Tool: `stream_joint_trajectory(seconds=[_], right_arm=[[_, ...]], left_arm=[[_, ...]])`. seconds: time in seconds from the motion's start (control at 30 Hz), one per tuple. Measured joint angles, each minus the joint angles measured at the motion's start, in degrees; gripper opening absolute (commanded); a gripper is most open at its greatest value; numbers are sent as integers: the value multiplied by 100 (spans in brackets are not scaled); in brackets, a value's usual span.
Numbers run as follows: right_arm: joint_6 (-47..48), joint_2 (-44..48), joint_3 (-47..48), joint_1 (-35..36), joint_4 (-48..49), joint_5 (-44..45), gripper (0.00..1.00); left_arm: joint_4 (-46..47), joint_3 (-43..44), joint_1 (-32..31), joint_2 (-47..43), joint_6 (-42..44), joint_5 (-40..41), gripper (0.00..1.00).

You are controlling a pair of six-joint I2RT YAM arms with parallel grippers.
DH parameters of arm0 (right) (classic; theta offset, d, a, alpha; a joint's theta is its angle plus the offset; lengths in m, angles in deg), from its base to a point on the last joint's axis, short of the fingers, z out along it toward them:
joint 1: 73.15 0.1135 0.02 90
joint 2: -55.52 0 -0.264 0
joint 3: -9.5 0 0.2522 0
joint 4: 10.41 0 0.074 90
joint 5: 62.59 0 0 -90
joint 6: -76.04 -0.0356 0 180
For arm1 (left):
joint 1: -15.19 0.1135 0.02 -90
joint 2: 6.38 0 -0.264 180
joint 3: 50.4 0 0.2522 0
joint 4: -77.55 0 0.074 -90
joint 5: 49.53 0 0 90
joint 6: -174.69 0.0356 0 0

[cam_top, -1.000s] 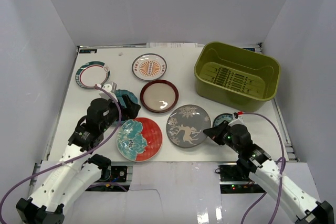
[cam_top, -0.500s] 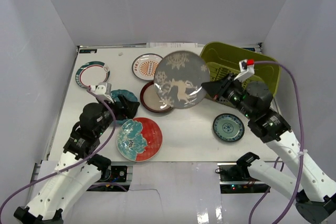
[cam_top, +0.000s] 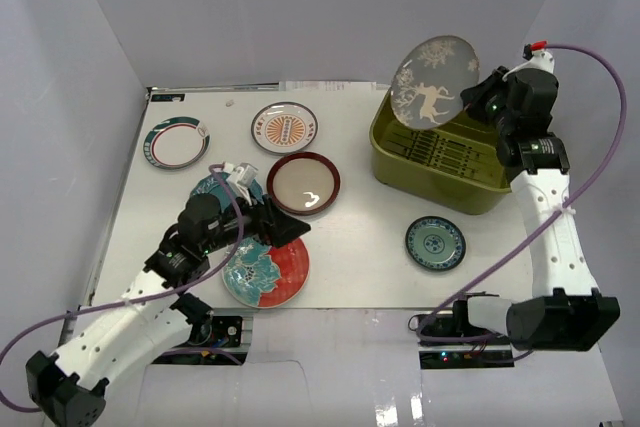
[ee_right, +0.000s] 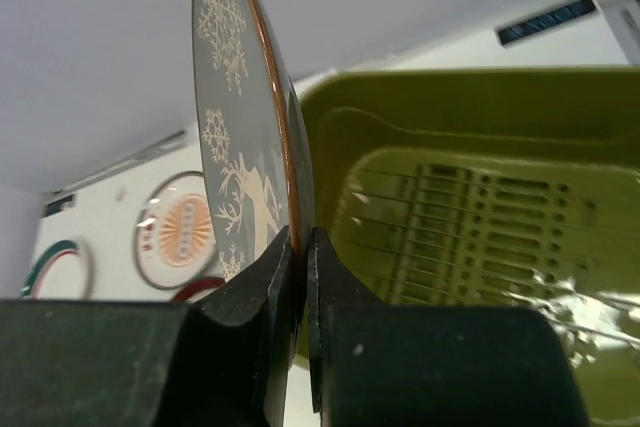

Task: Place the plates into the plastic bin on the countertop

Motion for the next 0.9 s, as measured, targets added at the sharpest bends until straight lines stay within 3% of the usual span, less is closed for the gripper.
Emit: stream_joint_trajectory(seconds=[0.27, 0.5, 0.7, 0.8, 0.9], right_arm=[[66, -782, -411, -942, -271, -651, 8], [66, -1137, -1231, -966, -39, -1071, 8], [46, -1331, -1954, -960, 400, -1198, 8], [-59, -1340, -2175, -964, 560, -1172, 12], [-61, -1340, -2317, -960, 793, -1029, 23]], left_arm=[[1314, -507, -520, 1161, -780, -1051, 98], [2809, -721, -1163, 2896, -1508, -1342, 97], [3161, -317, -1753, 4218, -1657, -1187, 96], [3202, 129, -1967, 4747, -1637, -1012, 95], [3193, 533, -2094, 5178, -1587, -772, 91]])
